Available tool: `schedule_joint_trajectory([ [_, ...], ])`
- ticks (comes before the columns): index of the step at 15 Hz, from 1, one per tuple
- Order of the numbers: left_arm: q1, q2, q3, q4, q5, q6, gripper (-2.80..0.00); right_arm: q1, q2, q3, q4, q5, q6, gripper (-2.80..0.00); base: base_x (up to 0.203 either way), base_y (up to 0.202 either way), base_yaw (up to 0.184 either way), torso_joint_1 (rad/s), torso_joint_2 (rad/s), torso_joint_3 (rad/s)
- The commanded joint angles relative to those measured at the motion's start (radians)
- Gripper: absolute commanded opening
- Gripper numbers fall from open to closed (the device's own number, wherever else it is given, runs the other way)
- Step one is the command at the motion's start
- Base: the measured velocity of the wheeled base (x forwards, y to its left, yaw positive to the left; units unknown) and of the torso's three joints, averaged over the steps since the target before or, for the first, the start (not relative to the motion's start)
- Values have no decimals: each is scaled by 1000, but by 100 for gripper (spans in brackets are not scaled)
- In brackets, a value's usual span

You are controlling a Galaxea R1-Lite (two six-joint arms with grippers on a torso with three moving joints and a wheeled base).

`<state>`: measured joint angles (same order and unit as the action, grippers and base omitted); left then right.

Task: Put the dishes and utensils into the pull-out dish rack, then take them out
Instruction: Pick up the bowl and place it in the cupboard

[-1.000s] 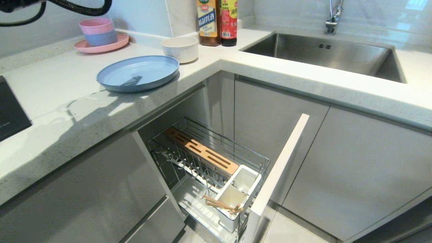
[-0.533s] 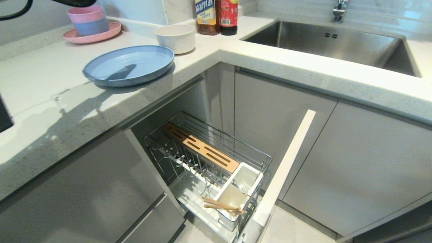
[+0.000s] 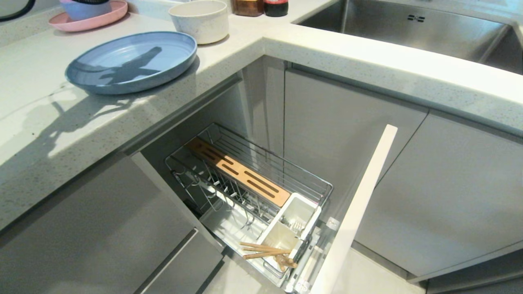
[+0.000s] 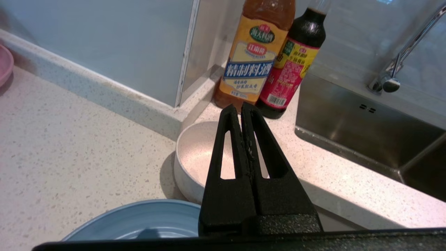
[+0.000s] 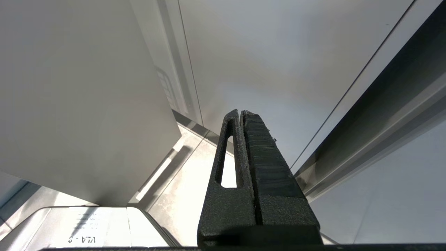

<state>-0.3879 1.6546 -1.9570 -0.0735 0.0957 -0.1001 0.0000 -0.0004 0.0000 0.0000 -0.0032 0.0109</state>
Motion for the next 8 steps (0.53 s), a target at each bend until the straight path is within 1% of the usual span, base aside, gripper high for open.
schedule_joint_trajectory([
  [1,-6,-3,-2,-1,-8,20,-280,0,0,2,0,0,0,-280,0,0,0,0,0,0],
  [3,-21,4,-2,-2,-14,50,-280,0,0,2,0,0,0,-280,0,0,0,0,0,0],
  [6,-34,43,-2,5,-76,67,-280,0,0,2,0,0,0,-280,0,0,0,0,0,0],
  [8,-34,87,-2,13,-85,68,-280,0,0,2,0,0,0,-280,0,0,0,0,0,0],
])
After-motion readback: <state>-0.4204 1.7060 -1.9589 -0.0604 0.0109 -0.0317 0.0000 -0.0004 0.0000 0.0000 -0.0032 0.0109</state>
